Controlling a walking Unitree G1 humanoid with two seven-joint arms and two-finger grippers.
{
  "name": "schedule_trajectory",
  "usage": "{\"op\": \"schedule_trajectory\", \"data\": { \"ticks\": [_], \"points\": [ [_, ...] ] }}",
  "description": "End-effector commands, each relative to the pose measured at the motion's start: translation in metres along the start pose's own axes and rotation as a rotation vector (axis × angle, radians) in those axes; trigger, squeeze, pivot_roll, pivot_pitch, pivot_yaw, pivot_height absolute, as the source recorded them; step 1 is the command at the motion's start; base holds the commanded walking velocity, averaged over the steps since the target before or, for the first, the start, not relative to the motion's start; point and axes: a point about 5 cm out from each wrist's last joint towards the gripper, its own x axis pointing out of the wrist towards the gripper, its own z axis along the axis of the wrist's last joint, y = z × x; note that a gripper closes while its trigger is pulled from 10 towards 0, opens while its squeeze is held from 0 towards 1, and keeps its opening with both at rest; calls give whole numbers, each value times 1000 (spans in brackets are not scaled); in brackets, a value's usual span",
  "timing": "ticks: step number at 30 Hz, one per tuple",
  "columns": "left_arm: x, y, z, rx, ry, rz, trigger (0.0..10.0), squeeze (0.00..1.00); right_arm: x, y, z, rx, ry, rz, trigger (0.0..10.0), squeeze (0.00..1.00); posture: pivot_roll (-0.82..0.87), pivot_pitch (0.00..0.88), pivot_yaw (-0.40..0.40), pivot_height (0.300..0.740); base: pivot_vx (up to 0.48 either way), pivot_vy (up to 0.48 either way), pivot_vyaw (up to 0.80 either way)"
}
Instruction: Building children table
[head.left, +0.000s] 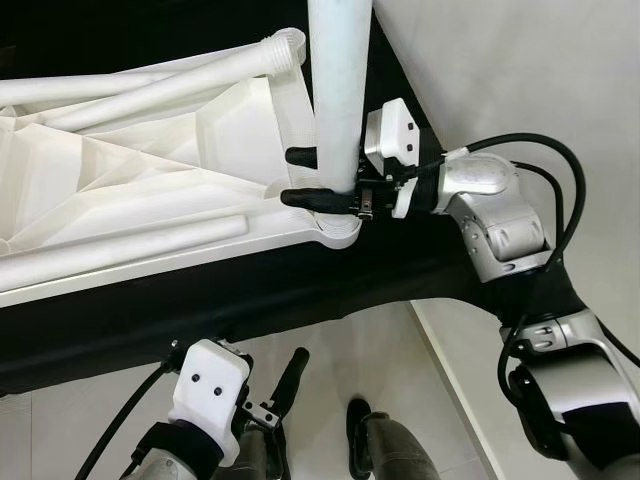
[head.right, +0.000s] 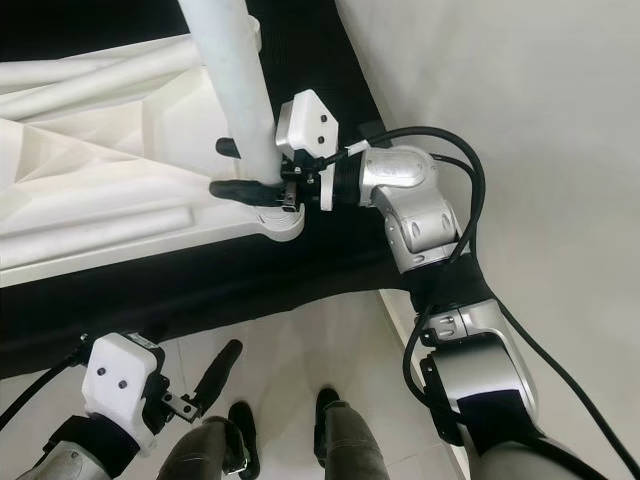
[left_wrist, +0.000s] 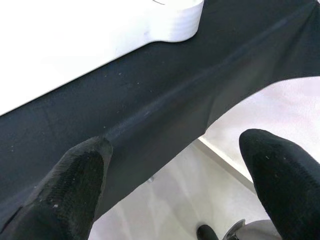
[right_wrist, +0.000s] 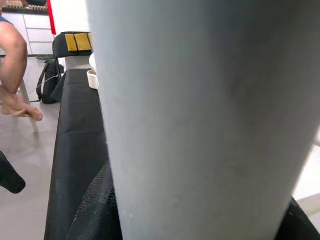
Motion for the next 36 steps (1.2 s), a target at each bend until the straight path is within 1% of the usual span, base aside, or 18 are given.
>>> {"op": "schedule_trajectory", "data": {
  "ticks": [1,3,6,9,12,14,17,20,22,27,29,30,31,32,33,34,35,36],
  "points": [
    [-2,-1,-7,-3,35,3,10000,0,-1,12,-51,208,208,-29,10000,0,-48,405,30,740,0,0,0],
    [-2,-1,-8,-3,35,2,10000,0,0,9,-55,253,225,-86,10000,0,-48,400,28,740,0,0,0],
    [-2,-1,-8,-3,35,3,10000,0,0,7,-57,278,232,-128,10000,0,-49,398,28,740,0,0,0],
    [-2,-1,-8,-2,35,3,10000,0,-2,4,-64,325,223,-260,10000,0,-51,394,27,740,0,0,0],
    [-2,-1,-8,-1,35,4,10000,0,-3,4,-64,329,218,-285,10000,0,-51,394,27,740,0,0,0],
    [-2,-1,-8,-1,36,4,10000,0,-6,6,-66,339,213,-309,10000,0,-54,392,31,740,0,0,0],
    [-1,0,-8,1,36,1,10000,0,-13,16,-67,343,193,-404,10000,0,-60,396,37,740,0,0,0],
    [-1,0,-8,2,36,0,10000,0,-14,19,-67,344,189,-424,10000,0,-60,396,37,740,0,0,0],
    [-1,1,-9,4,36,-1,10000,0,-14,30,-69,327,206,-463,10000,0,-62,397,40,740,0,0,0],
    [0,1,-9,5,36,0,10000,0,-13,35,-71,332,219,-495,10000,0,-62,397,35,740,0,0,0],
    [0,2,-9,8,36,3,10000,0,-23,45,-81,347,298,-905,10000,0,-66,394,25,740,0,0,0],
    [0,2,-9,8,36,3,10000,0,-23,45,-81,347,298,-905,10000,0,-66,394,25,740,0,0,0],
    [0,2,-9,8,35,6,10000,0,-19,62,-85,397,312,-987,10000,0,-59,393,27,740,0,0,0],
    [0,2,-9,8,35,6,10000,0,-19,62,-85,397,312,-987,10000,0,-59,393,27,740,0,0,0],
    [1,3,-9,9,34,8,10000,0,-12,76,-87,441,315,-1014,10000,0,-56,392,30,740,0,0,0],
    [1,3,-9,10,33,9,10000,0,-6,85,-88,470,306,-994,10000,0,-56,392,30,740,0,0,0],
    [1,3,-9,10,33,9,10000,0,-6,85,-88,470,306,-994,10000,0,-56,392,30,740,0,0,0],
    [1,3,-9,14,34,11,10000,0,1,88,-86,488,291,-988,10000,0,-47,389,34,740,0,0,0]
  ]
}}
